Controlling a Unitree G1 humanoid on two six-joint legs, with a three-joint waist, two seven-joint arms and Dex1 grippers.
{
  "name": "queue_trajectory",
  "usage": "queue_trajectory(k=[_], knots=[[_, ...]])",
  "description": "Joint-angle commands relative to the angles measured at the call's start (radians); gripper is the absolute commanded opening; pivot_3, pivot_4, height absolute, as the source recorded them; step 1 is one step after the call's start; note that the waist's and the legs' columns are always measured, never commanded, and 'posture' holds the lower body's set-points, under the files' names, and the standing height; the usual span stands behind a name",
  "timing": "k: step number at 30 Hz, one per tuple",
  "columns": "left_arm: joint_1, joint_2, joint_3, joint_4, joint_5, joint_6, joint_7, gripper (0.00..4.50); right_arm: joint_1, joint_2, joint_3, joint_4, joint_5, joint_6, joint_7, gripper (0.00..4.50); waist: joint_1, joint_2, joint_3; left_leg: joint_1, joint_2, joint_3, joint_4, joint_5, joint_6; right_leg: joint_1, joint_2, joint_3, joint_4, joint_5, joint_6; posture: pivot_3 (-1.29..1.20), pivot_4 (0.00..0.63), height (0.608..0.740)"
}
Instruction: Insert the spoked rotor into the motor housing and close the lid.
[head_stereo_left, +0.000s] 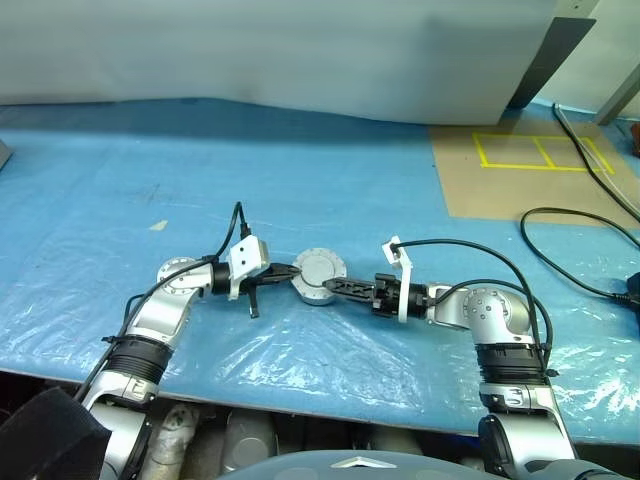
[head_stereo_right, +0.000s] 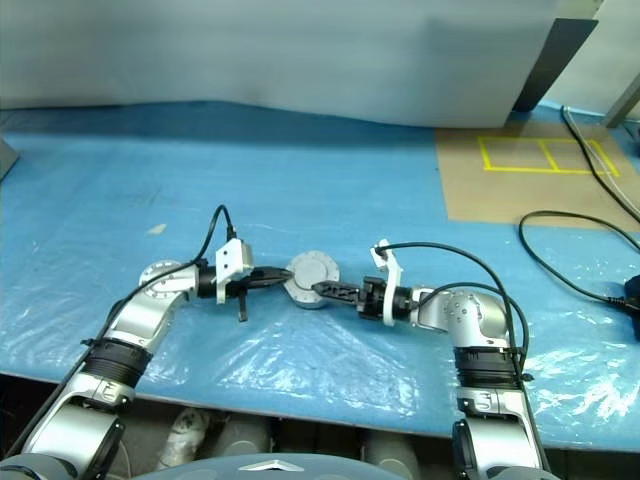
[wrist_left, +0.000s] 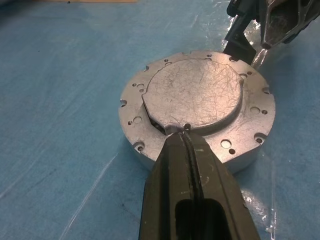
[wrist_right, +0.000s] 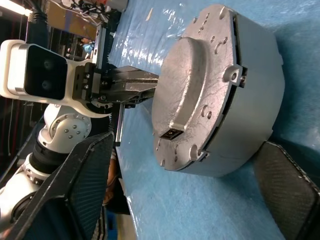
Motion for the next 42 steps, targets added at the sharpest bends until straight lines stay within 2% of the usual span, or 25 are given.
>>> queue_trajectory(k=[1, 4, 9, 12, 17, 23, 28, 33, 39, 42], knots=[[0.012, -0.006, -0.036, 0.024, 0.024, 0.012, -0.003, 0.0, -0.014, 0.046, -0.016, -0.01, 0.035, -0.032, -0.02, 3.51, 0.0, 0.0, 0.0, 0.0, 0.0, 0.0, 0.0, 0.0, 0.0, 0.0, 0.0, 0.0, 0.0, 0.0, 0.0, 0.0, 0.15, 0.74], [0.012, -0.005, -0.035, 0.027, 0.024, 0.009, -0.004, 0.0, 0.005, 0.067, -0.009, -0.02, 0.038, -0.041, -0.036, 2.49, 0.0, 0.0, 0.0, -0.001, 0.0, 0.0, 0.0, 0.0, 0.0, -0.001, 0.0, 0.0, 0.0, 0.0, 0.0, 0.0, 0.15, 0.74], [0.007, -0.005, -0.034, 0.034, 0.023, 0.008, -0.008, 0.0, 0.019, 0.09, 0.002, -0.034, 0.041, -0.053, -0.048, 1.14, 0.0, 0.0, 0.0, -0.001, 0.0, 0.0, 0.0, 0.0, 0.0, -0.001, 0.0, 0.0, 0.0, 0.0, 0.0, 0.0, 0.15, 0.74], [0.007, -0.003, -0.033, 0.026, 0.017, 0.018, -0.017, 0.0, 0.021, 0.098, 0.012, -0.035, 0.038, -0.059, -0.055, 1.12, -0.001, 0.0, 0.0, -0.001, 0.0, 0.0, 0.0, 0.0, 0.0, -0.001, 0.0, 0.0, 0.0, 0.0, 0.0, 0.0, 0.15, 0.74], [0.052, 0.025, -0.015, -0.102, -0.079, 0.129, -0.088, 0.0, 0.018, 0.1, 0.011, -0.025, 0.036, -0.058, -0.063, 1.12, -0.008, 0.0, 0.0, -0.001, 0.0, 0.0, 0.0, 0.0, 0.0, -0.002, 0.0, 0.0, 0.0, 0.0, -0.001, 0.0, 0.15, 0.74], [0.127, 0.107, 0.082, -0.32, -0.275, 0.357, -0.144, 0.0, 0.005, 0.115, -0.057, -0.001, 0.063, -0.034, -0.099, 1.12, -0.027, -0.001, 0.002, -0.007, 0.002, 0.0, 0.0, 0.0, -0.001, -0.009, 0.003, -0.001, 0.001, 0.0, -0.002, 0.0, 0.15, 0.74], [0.169, 0.162, 0.148, -0.364, -0.347, 0.44, -0.133, 0.0, -0.001, 0.117, -0.119, -0.017, 0.122, 0.002, -0.115, 1.12, -0.023, 0.001, 0.004, -0.008, 0.002, -0.001, 0.0, -0.001, -0.003, -0.009, 0.003, -0.004, 0.001, 0.001, -0.001, 0.0, 0.15, 0.74], [0.165, 0.107, 0.264, -0.332, -0.442, 0.549, 0.011, 0.0, -0.039, 0.142, -0.195, -0.049, 0.211, 0.051, -0.154, 1.12, -0.021, 0.002, 0.007, -0.011, 0.002, -0.002, 0.0, -0.001, -0.003, -0.009, 0.002, -0.006, 0.001, 0.001, 0.0, 0.0, 0.15, 0.74], [0.176, 0.064, 0.319, -0.33, -0.539, 0.698, 0.099, 0.0, -0.08, 0.189, -0.278, -0.073, 0.324, 0.105, -0.232, 1.12, -0.023, 0.003, 0.009, -0.011, 0.002, -0.003, 0.001, -0.001, -0.003, -0.009, 0.002, -0.006, 0.001, 0.001, 0.0, 0.0, 0.15, 0.74], [0.187, 0.062, 0.32, -0.325, -0.562, 0.753, 0.106, 0.58, -0.095, 0.197, -0.307, -0.085, 0.378, 0.128, -0.273, 1.12, -0.022, 0.003, 0.009, -0.011, 0.002, -0.003, 0.001, -0.001, -0.003, -0.009, 0.003, -0.006, 0.002, 0.001, 0.0, 0.0, 0.15, 0.74]])
